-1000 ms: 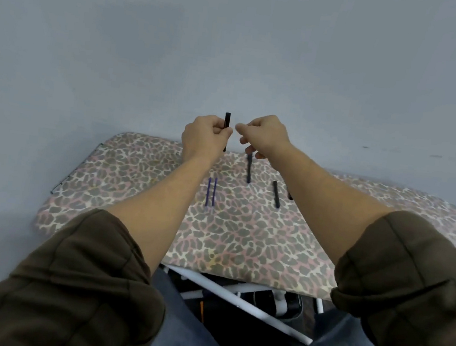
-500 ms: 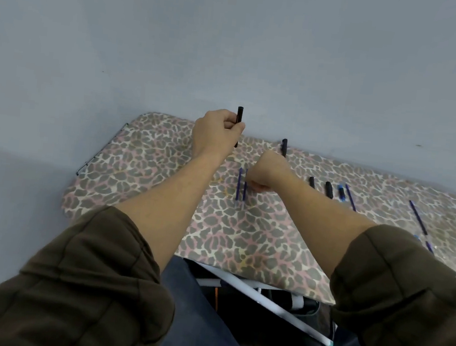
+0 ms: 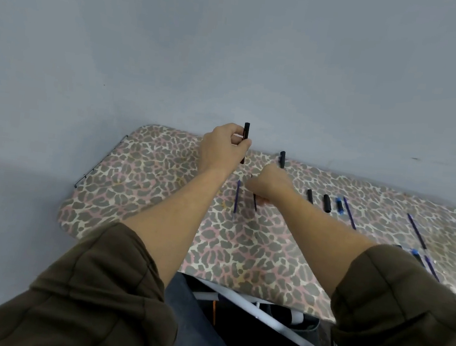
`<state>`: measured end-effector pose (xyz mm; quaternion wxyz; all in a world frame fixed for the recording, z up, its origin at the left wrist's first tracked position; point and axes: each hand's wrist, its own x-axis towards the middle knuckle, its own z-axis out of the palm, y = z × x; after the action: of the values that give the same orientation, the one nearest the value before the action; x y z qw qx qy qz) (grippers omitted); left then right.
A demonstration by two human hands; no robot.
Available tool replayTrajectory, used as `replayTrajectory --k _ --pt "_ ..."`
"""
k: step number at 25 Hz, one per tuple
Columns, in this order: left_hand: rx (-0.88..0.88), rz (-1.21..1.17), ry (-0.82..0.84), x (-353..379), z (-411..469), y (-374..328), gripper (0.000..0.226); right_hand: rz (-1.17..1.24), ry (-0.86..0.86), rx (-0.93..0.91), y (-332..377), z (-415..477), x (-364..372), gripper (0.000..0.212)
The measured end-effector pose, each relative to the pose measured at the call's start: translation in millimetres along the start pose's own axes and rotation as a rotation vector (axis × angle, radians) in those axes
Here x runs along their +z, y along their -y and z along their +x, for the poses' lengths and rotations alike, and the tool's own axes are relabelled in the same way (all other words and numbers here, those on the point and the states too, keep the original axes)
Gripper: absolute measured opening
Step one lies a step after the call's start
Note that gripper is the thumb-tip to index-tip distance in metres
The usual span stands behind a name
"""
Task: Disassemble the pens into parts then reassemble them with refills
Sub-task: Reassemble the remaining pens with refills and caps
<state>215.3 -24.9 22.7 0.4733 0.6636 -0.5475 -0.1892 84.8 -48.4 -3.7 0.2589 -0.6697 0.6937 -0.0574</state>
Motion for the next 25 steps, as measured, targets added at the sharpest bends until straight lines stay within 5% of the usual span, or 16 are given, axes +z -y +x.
replayTrajectory --k 7,13,25 --pt "0.050 -0.009 0.062 18 -9 -28 0.048 0.426 -0.282 -0.112 2 -5 -104 0.015" --pt "0.115 0.012 0.126 41 -21 -53 0.049 0.715 -0.481 -0.264 1 -24 -161 0.020" --pt "0.160 0.050 0.151 59 -28 -74 0.044 0.642 -0.561 -0.348 -16 -41 -181 0.018"
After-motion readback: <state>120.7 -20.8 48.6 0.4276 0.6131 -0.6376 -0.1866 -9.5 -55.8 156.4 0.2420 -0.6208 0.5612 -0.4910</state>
